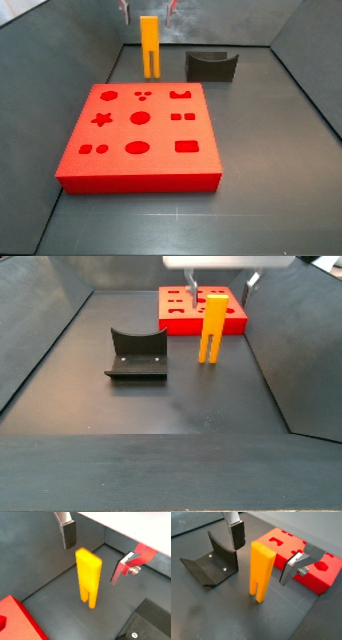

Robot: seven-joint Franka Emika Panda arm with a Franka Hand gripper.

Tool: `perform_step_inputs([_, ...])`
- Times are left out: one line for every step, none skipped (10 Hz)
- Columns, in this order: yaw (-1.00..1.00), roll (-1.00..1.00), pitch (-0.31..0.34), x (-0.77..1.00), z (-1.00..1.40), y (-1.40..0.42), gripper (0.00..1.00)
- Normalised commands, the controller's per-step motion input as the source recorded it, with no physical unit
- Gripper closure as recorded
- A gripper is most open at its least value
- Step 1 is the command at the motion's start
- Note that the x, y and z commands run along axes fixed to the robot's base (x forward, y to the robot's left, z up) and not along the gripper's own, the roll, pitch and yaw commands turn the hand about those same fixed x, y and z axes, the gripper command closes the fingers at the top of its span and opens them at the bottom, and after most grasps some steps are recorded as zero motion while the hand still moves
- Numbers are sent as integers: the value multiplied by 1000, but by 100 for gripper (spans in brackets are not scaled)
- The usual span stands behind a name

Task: Pick up the square-circle object. Move up. Rotate the square-circle object. Move to above the board. Insert the square-circle object.
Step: Rotate the square-circle object, then move to above the board.

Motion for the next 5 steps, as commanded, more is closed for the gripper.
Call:
perform_step_inputs([25,85,-50,12,-445,9,0])
perform_step_inputs([22,97,-46,18,-305,11,0])
perform_step_inputs([17,108,-39,24,-174,12,0])
perform_step_inputs([12,120,-26,0,0,0,100])
perform_step_inputs([199,-59,-207,95,1000,-73,100])
